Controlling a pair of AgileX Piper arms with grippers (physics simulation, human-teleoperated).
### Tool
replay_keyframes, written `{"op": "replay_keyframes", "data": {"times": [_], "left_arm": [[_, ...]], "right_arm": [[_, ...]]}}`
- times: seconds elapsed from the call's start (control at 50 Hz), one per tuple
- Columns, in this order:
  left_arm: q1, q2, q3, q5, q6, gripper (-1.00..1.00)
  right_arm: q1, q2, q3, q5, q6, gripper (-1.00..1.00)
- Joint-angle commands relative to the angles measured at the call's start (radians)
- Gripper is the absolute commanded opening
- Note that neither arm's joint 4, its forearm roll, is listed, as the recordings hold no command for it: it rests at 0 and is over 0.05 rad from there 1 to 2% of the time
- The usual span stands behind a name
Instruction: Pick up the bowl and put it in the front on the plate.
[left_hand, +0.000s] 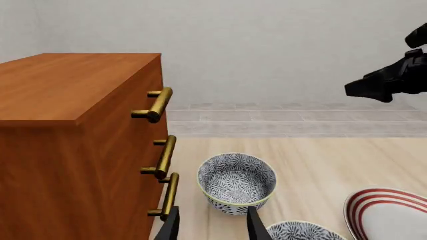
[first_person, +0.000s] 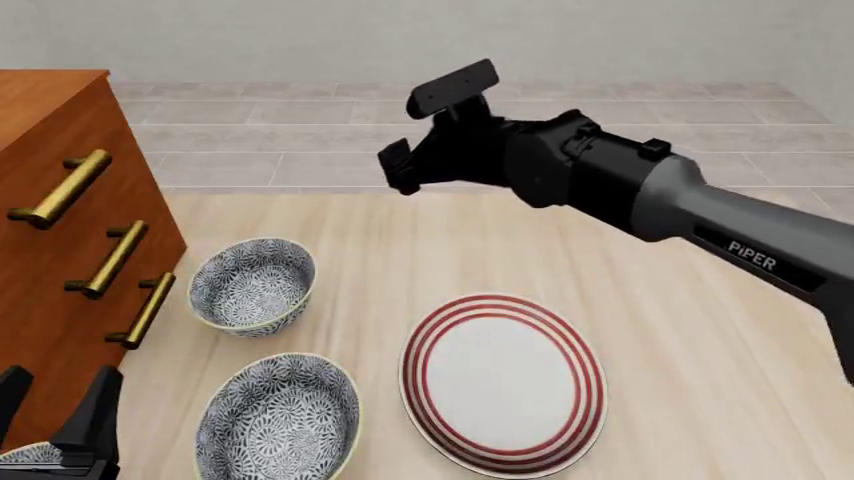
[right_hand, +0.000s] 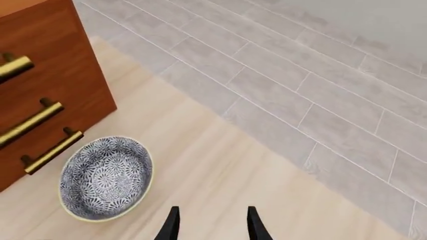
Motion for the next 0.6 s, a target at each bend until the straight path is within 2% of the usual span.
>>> {"op": "replay_keyframes", "data": {"times": [0.02,0.6], "left_arm": [[0.000,0.000,0.000,0.000,0.000,1.00],[0.000,0.000,0.000,0.000,0.000,1.00]], "right_arm": [[0.030,0.079,-0.122,0.088,0.024,1.00],[0.096,0.306,-0.466,0.267,0.029,1.00]]}}
